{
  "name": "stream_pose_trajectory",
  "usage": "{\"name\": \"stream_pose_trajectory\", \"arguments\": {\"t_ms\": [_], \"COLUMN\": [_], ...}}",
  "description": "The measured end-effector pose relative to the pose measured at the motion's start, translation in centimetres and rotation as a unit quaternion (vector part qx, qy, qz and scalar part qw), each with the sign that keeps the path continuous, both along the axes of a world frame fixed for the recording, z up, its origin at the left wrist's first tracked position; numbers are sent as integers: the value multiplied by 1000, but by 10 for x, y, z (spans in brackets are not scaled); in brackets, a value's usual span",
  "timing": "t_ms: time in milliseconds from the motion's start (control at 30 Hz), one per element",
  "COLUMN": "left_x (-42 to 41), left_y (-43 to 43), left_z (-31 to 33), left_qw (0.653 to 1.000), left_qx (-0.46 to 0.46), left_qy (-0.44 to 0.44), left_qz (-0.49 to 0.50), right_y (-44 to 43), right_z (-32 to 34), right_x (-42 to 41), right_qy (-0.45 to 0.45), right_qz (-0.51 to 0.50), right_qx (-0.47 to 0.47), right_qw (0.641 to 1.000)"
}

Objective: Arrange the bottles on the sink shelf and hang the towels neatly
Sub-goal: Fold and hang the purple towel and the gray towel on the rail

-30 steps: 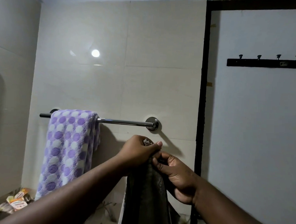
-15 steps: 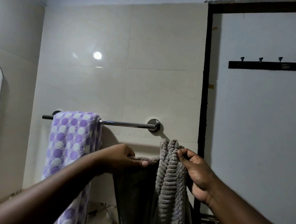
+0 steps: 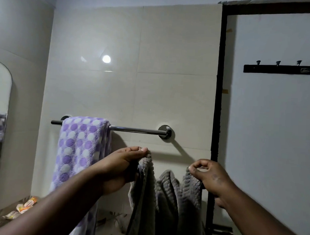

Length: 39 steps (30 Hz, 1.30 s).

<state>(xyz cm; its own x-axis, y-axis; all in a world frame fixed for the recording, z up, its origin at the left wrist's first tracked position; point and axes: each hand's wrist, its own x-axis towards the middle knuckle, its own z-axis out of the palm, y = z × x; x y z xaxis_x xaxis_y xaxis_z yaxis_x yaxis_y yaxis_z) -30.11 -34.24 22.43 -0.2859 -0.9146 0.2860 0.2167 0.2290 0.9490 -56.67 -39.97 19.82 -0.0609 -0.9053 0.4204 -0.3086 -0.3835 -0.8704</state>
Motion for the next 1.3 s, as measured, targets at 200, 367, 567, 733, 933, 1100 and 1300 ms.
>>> {"name": "stream_pose_trajectory", "arguments": {"t_ms": [200,367,567,733,933,1100,1300], "left_x": [-39,-71,-78,-81,-86,-86,-81], "left_y": [-6,-13,-18,-17,-12,-3,-12], "left_z": [-18,-32,-38,-38,-38,-37,-38], "left_qw": [998,994,990,983,986,994,966], "left_qx": [34,41,55,102,122,99,-127], "left_qy": [12,14,13,47,52,41,-98], "left_qz": [49,97,127,143,96,23,203], "right_y": [14,25,36,49,50,44,35], "right_z": [20,26,25,12,1,5,22], "right_x": [17,43,39,41,45,36,30], "right_qy": [49,68,154,285,346,303,213], "right_qz": [10,0,-4,-1,-84,-70,-38], "right_qx": [-62,-84,-84,-119,-208,-167,-77], "right_qw": [997,994,984,951,911,935,973]}}
